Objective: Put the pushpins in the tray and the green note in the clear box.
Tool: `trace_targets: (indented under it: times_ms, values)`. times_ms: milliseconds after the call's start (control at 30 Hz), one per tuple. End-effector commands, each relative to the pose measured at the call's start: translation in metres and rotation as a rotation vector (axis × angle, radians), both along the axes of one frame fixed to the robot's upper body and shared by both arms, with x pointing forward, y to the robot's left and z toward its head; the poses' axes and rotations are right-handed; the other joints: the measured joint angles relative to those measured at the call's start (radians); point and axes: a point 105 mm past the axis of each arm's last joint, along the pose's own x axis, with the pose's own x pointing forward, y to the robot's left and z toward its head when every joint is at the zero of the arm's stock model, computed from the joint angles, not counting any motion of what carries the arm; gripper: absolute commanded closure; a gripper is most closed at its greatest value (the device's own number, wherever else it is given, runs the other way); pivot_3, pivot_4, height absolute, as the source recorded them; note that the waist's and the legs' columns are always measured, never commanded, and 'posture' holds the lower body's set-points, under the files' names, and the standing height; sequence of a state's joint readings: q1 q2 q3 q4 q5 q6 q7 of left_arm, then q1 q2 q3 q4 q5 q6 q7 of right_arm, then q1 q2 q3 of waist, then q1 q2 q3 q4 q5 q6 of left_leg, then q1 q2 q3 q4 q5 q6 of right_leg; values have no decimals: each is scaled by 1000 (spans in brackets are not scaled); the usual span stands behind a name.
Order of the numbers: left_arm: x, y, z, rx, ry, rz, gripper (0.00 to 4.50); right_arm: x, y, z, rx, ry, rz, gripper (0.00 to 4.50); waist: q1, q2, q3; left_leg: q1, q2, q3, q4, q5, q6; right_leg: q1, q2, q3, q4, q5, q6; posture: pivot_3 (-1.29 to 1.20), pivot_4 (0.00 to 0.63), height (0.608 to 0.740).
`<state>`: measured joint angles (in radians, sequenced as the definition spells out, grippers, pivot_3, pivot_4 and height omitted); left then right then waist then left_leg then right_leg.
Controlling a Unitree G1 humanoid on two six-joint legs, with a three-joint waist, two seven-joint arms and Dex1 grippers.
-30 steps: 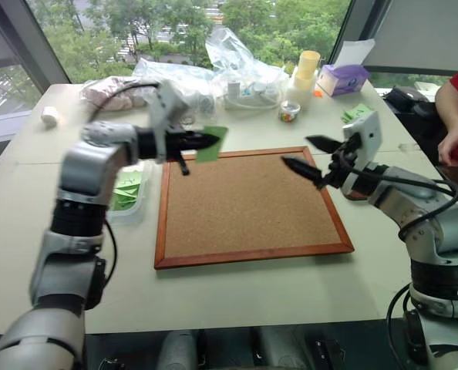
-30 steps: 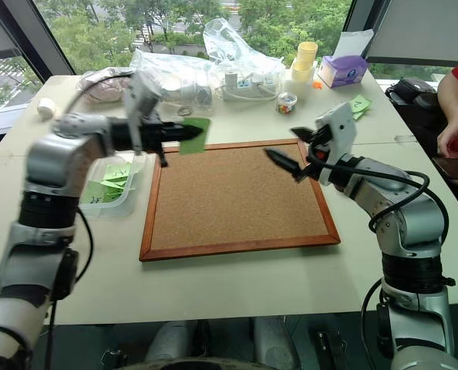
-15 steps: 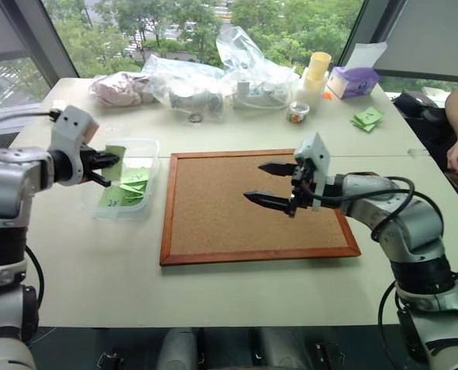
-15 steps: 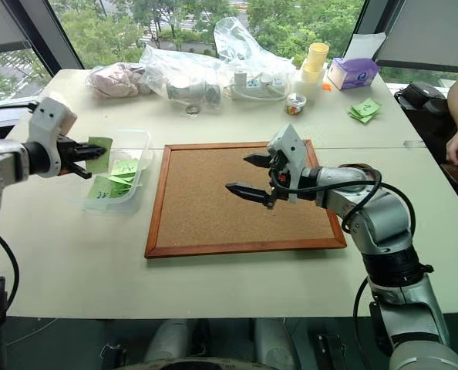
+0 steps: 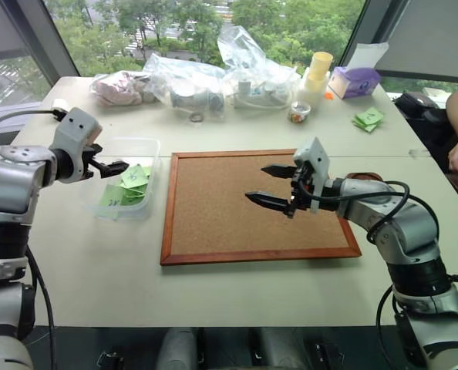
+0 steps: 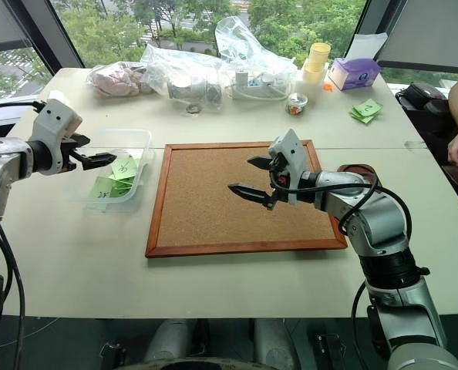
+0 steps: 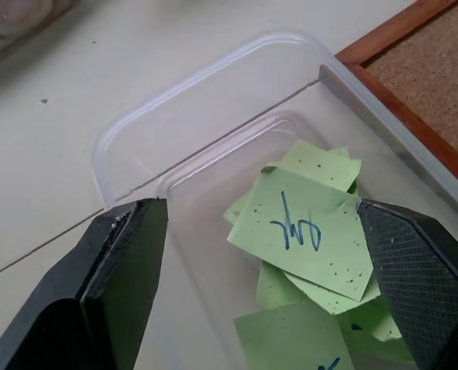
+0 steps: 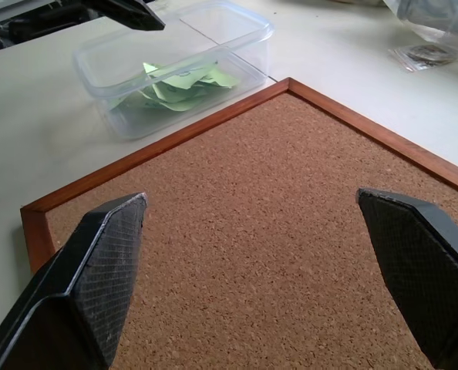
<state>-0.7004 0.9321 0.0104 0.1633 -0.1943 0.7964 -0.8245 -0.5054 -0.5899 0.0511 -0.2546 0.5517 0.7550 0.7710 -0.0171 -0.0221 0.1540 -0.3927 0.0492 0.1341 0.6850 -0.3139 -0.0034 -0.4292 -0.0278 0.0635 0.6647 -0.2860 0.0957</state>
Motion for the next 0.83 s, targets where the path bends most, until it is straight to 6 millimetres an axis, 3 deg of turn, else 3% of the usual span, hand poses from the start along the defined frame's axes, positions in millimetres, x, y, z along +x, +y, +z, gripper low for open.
trace_targets:
  times_ms: [33,133,233,367,433,500,567,667,833]
  values:
    - [-3,0,31,52,-78,-66,50,-3,-7,15,26,-48,-28,0,-1,0,0,0,0,0,0,0,0,0,0,0,0,0,0,0,150,738]
    - [-5,-10,57,4,-152,-145,50,-3,-18,23,91,-35,-76,0,0,0,0,0,0,0,0,0,0,0,0,0,0,0,0,0,150,738]
    - [-17,-36,94,-176,-252,-302,50,-4,-36,36,165,-25,-139,0,5,-1,0,-1,0,0,0,0,0,0,0,0,0,0,0,0,150,738]
    - [-31,-60,98,-307,-237,-422,50,-8,-49,40,166,-17,-184,0,3,-1,0,-1,0,0,0,0,1,0,-1,0,0,0,0,0,150,738]
    - [-37,-75,90,-358,-207,-471,50,-10,-55,37,139,-13,-209,0,1,0,0,-1,0,0,0,0,1,0,-1,0,0,0,0,0,150,738]
    - [-57,-118,55,-453,-83,-599,50,-17,-65,29,78,7,-245,0,0,0,0,0,0,0,0,0,1,0,-1,0,0,0,0,0,150,738]
    - [-74,-143,23,-463,8,-651,50,-23,-72,20,25,24,-267,0,1,1,-1,0,1,-1,0,0,1,1,-2,1,0,0,0,0,150,738]
    - [-80,-150,-7,-340,13,-644,50,-29,-76,8,-22,45,-289,0,-5,-3,1,0,1,-1,0,0,0,0,-2,2,0,0,1,0,150,738]
    - [-98,-175,-37,-368,37,-674,50,-39,-75,-18,-57,95,-319,0,0,-2,0,2,1,-2,0,0,-1,3,-1,2,0,0,0,0,150,738]
